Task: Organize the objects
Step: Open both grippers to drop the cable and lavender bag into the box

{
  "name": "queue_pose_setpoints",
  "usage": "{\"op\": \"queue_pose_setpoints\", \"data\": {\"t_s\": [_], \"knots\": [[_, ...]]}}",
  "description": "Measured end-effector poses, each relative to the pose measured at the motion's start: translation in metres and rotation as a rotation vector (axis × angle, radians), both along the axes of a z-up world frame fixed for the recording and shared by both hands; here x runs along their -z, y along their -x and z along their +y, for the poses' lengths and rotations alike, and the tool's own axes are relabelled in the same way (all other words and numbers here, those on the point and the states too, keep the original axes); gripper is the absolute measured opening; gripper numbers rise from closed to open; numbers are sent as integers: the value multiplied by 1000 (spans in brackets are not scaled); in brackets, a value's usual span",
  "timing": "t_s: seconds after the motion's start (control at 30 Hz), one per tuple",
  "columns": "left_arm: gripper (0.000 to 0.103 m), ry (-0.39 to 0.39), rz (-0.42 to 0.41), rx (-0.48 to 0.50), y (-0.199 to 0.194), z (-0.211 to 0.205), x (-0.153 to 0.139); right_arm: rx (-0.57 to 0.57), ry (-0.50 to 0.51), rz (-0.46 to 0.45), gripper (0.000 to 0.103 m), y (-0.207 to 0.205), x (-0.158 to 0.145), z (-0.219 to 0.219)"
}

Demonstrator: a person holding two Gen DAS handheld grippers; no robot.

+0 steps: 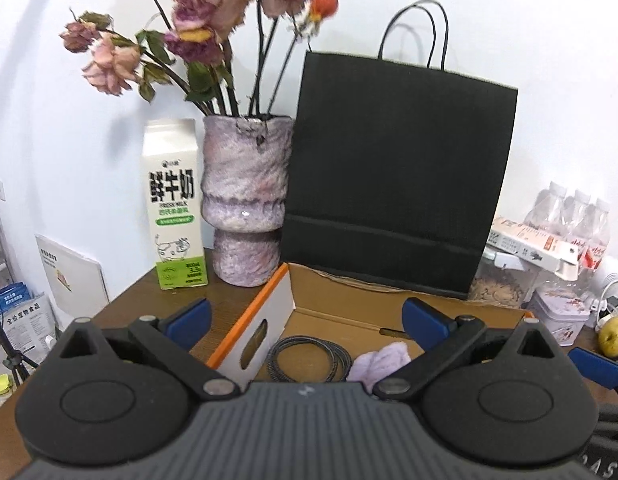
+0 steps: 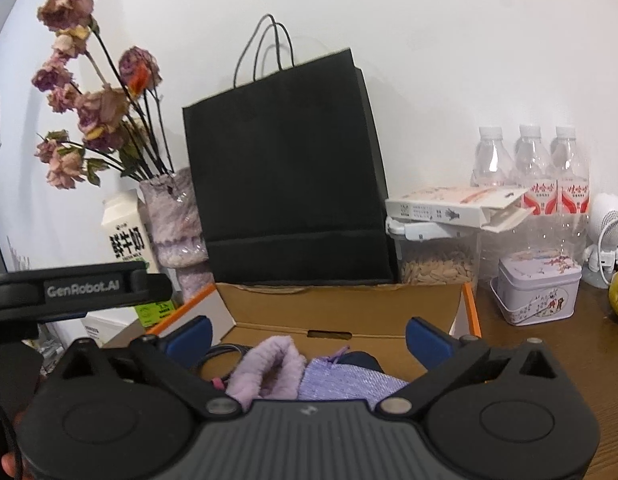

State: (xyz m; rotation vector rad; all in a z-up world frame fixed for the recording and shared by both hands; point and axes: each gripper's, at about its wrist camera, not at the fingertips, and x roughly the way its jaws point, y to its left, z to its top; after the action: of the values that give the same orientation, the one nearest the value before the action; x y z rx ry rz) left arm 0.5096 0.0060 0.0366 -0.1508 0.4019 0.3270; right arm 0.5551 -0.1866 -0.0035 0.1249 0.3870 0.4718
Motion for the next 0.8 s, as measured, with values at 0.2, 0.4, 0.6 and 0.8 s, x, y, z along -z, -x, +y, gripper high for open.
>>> {"op": "queue_pose_setpoints", "data": {"t_s": [0.2,0.4,0.6,0.8], "knots": [[103,19,-22,9,31,7,-12,-6,33,-3,103,18,-20,0],[103,30,-30,26,64,12,-23,-12,38,-54,103,43,-40,-5],[103,45,-33,56,99,14,-29,-11,35,-98,103,72,-54,-14],[103,18,-35,79,136,11,-27,-11,49,-163,103,114,-64,-22]]}}
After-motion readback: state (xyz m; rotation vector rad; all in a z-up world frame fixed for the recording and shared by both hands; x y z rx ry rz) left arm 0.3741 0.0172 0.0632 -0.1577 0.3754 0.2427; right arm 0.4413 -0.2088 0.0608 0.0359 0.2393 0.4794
